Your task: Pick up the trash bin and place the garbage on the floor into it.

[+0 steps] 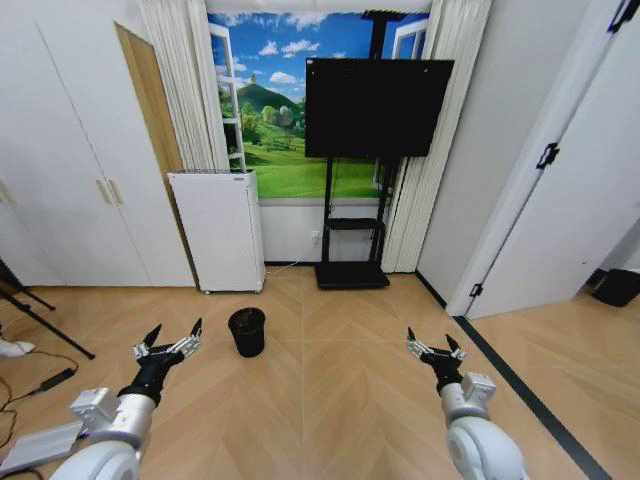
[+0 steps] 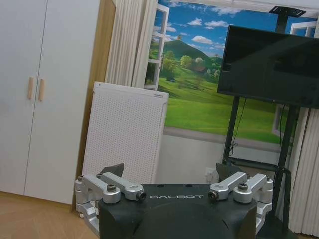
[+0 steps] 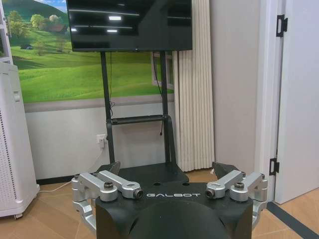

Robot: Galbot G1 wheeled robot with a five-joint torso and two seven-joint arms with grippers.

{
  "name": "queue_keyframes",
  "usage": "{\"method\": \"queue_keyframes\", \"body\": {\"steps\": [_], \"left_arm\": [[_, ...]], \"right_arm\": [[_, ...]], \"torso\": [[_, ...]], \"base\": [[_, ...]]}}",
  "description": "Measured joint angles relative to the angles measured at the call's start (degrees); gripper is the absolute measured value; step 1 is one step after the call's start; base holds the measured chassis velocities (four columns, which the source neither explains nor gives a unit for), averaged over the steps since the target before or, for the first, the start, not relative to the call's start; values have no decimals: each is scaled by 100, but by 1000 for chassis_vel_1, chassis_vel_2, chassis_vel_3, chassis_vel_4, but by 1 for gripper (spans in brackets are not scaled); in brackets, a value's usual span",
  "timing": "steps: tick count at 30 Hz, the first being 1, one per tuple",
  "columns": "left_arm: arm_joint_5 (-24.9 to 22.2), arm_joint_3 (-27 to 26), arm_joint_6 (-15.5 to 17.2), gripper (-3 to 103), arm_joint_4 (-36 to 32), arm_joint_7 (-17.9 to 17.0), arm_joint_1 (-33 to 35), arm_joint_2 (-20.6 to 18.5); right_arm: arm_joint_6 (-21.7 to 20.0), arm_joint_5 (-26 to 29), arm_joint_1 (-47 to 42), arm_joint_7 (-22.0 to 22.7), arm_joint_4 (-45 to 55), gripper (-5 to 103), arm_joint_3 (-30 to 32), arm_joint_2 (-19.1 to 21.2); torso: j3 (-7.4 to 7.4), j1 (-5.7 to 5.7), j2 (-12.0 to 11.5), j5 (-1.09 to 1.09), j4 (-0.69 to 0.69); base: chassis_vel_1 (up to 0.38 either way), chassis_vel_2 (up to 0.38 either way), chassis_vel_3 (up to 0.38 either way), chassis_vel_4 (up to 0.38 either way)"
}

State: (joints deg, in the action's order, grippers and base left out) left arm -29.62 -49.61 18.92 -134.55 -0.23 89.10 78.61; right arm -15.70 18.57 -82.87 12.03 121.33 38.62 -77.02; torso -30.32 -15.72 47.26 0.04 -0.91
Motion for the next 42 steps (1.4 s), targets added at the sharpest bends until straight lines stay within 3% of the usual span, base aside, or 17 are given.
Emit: {"method": "queue_keyframes", "body": {"steps": [2, 6, 11, 19, 42], "left_arm": [[19, -5, -12, 100, 26, 14, 16, 33], [48, -13, -50, 100, 52, 68, 72, 94], [73, 5, -48, 100, 64, 68, 84, 141], [75, 15, 88, 100, 3, 49, 77, 93], [69, 1, 43, 100, 41, 159, 45, 70]], "right_arm": [[6, -32, 14, -48, -58, 100, -26, -11], [14, -42, 61, -20, -161, 100, -73, -22], [26, 71, 87, -2, -178, 100, -63, -14], [61, 209, -9, -1, -43, 100, 30, -12], [82, 222, -103, -81, 69, 100, 47, -65]], "torso": [[1, 1, 0, -8, 4], [0, 1, -2, -1, -3], [-2, -7, -6, -2, 3], [0, -4, -5, -4, -1], [1, -2, -6, -4, 0]], "base": [[138, -81, -173, 175], [6, -43, -112, 67], [-68, 12, 28, -1], [-16, 25, 40, -22], [0, 0, 0, 0]]}}
